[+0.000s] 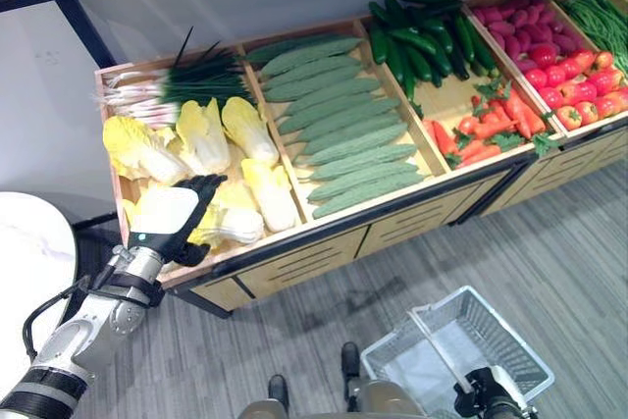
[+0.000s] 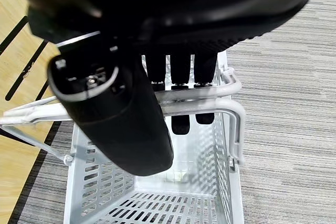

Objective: Get the vegetables into the basket

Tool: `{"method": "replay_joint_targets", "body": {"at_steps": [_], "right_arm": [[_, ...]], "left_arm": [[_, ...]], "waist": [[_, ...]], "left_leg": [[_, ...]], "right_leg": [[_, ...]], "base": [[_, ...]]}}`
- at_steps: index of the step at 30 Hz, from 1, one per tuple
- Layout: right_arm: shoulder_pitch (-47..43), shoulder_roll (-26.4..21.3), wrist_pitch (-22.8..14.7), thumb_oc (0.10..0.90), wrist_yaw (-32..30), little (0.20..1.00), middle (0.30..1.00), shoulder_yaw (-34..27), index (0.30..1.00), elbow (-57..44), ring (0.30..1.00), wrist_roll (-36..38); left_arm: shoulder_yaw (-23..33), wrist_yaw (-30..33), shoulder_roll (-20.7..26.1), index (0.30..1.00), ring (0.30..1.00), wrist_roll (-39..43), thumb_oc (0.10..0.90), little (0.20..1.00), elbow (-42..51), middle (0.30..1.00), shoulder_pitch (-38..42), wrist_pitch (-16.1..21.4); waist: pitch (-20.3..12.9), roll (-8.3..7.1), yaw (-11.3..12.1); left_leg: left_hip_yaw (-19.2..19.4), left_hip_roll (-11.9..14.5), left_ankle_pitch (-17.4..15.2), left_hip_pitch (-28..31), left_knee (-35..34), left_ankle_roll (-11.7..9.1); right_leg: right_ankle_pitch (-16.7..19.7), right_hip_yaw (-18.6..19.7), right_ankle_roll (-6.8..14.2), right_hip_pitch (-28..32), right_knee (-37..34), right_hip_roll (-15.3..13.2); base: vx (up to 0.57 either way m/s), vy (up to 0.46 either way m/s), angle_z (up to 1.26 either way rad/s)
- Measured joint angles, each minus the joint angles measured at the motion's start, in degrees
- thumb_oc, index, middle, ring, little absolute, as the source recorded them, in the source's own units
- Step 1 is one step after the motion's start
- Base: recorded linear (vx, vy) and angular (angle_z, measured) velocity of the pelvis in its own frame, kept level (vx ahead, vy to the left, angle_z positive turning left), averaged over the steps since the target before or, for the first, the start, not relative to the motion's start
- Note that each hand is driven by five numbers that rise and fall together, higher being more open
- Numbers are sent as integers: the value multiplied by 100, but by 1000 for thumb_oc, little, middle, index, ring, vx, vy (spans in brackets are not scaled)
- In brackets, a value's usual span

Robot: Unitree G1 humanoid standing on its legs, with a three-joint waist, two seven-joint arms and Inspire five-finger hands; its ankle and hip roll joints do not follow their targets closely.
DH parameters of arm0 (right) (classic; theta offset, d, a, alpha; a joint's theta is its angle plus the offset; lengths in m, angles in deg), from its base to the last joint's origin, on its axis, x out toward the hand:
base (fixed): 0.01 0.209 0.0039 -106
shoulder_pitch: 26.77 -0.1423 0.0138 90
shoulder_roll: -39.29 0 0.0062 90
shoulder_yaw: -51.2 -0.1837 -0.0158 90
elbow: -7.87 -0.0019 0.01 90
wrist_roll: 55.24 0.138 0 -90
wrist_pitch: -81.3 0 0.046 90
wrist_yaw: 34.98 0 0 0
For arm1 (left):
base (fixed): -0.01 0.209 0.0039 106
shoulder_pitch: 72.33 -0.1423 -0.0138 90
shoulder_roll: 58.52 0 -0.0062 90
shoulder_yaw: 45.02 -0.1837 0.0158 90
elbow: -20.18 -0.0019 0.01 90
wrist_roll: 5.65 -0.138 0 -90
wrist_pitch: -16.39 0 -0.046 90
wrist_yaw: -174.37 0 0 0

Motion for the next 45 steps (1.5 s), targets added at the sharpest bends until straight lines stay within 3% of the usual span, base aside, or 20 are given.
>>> {"method": "replay_joint_targets", "body": {"at_steps": [5, 13, 20, 21, 22, 23, 26, 34, 36, 38, 40, 45], "right_arm": [[-17, -13, 12, 400, 35, 300, 300, 3, 300, -59, 300, 1], [-102, -23, 22, 400, 40, 300, 300, 5, 300, -43, 300, 4], [-242, -35, 30, 400, 36, 300, 300, 8, 300, -74, 300, 8], [-260, -40, 30, 400, 32, 300, 300, 11, 300, -73, 300, 8], [-299, -39, 35, 400, 33, 300, 300, 28, 300, -61, 300, 9], [-333, -41, 35, 400, 33, 300, 300, 31, 300, -71, 300, 8], [-440, -42, 59, 400, 30, 300, 300, 41, 300, -75, 300, 9], [-444, -41, 41, 400, 30, 300, 300, 41, 300, -71, 300, 6], [-446, -34, 28, 400, 30, 300, 300, 42, 300, -83, 300, 6], [-436, 11, 22, 400, -15, 300, 300, 39, 300, -88, 300, 7], [-325, 43, 23, 400, -26, 300, 300, 37, 300, -60, 300, 7], [-244, 52, 26, 400, -43, 300, 300, 7, 300, -71, 300, 9]], "left_arm": [[-287, 28, -216, 1000, 1000, -113, 900, 1000, -847, 1000, 373, -116], [-686, 131, -352, 1000, 1000, -218, 900, 1000, -1417, 1000, 1045, -333], [-734, 201, -452, 1000, 1000, -220, 900, 1000, -1397, 1000, 1366, -447], [-772, 226, -485, 964, 964, -223, 875, 964, -1431, 964, 1435, -470], [-861, 257, -513, 868, 868, -225, 806, 868, -1539, 868, 1509, -487], [-963, 271, -571, 300, 300, -240, 400, 300, -1724, 300, 1549, -512], [-1370, 266, -568, 300, 300, -520, 400, 300, -2143, 300, 1928, -531], [-1318, 248, -573, 300, 300, -719, 400, 300, -1997, 300, 1812, -469], [-1073, 292, -708, 300, 300, -711, 400, 300, -1986, 300, 1663, -418], [-74, 470, -1281, 300, 300, -459, 400, 300, -1633, 300, 1152, -406], [440, 928, -1787, 300, 300, -19, 400, 300, -1079, 300, 823, -433], [903, 1206, -1784, 300, 300, 616, 400, 300, -54, 300, 502, -421]], "waist": [[1, -3, -49], [9, -10, -122], [112, -21, -174], [164, -22, -183], [191, -21, -181], [196, -21, -200], [208, -7, -222], [209, -8, -208], [211, -12, -202], [216, -23, -202], [232, -52, -91], [243, -81, 33]], "left_leg": [[22, -6, 0, -55, 1, 0], [75, -10, 8, -170, 1, -4], [189, -15, 7, -264, 1, -3], [193, -16, 7, -257, 1, -3], [199, -17, 7, -257, 1, -3], [214, -15, 7, -255, 1, -3], [265, -16, 6, -228, 0, -5], [281, -9, 3, -112, -1, -3], [281, -7, -8, -55, -1, -8], [268, -5, -13, -40, -1, -8], [207, -4, -10, -43, -1, -12], [124, -8, -4, -14, 0, -15]], "right_leg": [[12, 29, 1, -66, -1, 2], [35, 91, 9, -209, -1, 5], [112, 177, -42, -352, -1, 15], [110, 186, -41, -345, -1, 16], [105, 192, -33, -348, -1, 16], [82, 205, -3, -353, -1, 18], [84, 259, 1, -349, -2, 25], [96, 265, -6, -235, 0, 36], [86, 265, 1, -175, 0, 35], [74, 248, -7, -148, -1, 29], [64, 198, -24, -131, 0, 26], [56, 132, -27, -68, 1, 12]], "base": [[-1, 3, -1], [-4, 10, -4], [3, 7, -8], [0, 0, 0], [23, 7, -4], [32, 3, -4], [31, -2, -8], [4, -1, -2], [0, 0, 0], [-3, -6, 3], [-1, -9, 15], [-5, 1, 9]]}}
